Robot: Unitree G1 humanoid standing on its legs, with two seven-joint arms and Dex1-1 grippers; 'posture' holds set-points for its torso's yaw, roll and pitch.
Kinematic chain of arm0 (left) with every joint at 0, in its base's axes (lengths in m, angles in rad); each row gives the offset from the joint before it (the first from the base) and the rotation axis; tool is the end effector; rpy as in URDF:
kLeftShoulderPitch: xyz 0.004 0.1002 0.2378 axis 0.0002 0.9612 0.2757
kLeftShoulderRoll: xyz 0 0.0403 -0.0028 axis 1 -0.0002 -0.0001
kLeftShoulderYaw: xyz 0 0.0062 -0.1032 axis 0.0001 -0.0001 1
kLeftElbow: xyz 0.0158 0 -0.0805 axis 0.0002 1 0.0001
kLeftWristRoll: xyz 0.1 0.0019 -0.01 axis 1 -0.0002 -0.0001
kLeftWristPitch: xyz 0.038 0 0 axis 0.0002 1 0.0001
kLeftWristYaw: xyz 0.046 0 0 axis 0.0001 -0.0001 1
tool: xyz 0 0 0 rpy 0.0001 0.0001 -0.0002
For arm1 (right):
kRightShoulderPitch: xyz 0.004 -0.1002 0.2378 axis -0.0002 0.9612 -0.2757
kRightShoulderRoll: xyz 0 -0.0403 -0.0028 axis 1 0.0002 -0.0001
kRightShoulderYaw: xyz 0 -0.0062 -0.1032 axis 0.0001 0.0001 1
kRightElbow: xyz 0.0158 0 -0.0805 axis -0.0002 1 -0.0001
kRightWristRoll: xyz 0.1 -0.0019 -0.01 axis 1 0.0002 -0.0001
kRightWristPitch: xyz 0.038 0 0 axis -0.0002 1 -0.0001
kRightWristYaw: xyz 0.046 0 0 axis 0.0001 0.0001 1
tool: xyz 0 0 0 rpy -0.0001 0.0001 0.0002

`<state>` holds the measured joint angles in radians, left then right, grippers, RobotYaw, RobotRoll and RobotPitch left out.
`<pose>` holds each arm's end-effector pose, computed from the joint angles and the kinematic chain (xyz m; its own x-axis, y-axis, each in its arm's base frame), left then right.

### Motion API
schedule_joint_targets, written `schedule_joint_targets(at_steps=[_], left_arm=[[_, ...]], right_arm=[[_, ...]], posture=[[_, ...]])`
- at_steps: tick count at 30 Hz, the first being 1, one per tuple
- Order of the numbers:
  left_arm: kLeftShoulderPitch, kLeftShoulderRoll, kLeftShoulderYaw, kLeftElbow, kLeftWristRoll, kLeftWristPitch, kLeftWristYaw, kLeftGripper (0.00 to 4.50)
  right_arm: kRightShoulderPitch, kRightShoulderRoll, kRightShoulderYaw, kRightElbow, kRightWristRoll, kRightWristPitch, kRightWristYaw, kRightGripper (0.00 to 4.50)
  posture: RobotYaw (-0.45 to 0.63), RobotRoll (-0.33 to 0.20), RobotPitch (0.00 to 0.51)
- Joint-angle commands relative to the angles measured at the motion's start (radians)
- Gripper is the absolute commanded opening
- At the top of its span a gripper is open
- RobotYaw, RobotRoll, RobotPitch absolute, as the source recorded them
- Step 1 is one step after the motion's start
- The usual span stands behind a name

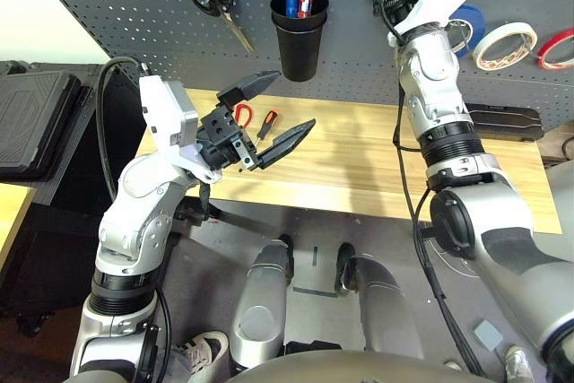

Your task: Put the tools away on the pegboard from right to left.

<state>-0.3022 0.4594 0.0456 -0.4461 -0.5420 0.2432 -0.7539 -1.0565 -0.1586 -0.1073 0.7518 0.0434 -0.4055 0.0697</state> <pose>0.2238 0.1875 0.1899 0.4465 -0.8433 0.2991 0.7830 0.5300 0.3255 0.3534 -0.1323 0.2231 0.7587 0.1724 0.6282 -0.1173 0.9847 -0.1286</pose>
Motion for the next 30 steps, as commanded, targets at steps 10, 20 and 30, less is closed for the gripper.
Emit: schedule_joint_targets(at_steps=[10,20,30], left_arm=[[0.001,0.013,-0.012,0.007,0.01,-0.002,-0.011,4.5],[0.016,0.035,-0.013,-0.006,0.007,0.036,0.006,4.5],[0.042,0.093,-0.05,0.043,0.102,0.1,0.038,4.5]], right_arm=[[0.106,-0.023,0.03,-0.121,-0.059,-0.168,0.008,4.43],[0.353,-0.101,0.109,-0.4,-0.088,-0.407,0.125,4.43],[0.628,-0.181,0.202,-0.596,0.009,-0.121,0.339,4.43]], posture=[[0.34,0.0,0.235],[0.34,0.0,0.239],[0.32,0.0,0.26]])
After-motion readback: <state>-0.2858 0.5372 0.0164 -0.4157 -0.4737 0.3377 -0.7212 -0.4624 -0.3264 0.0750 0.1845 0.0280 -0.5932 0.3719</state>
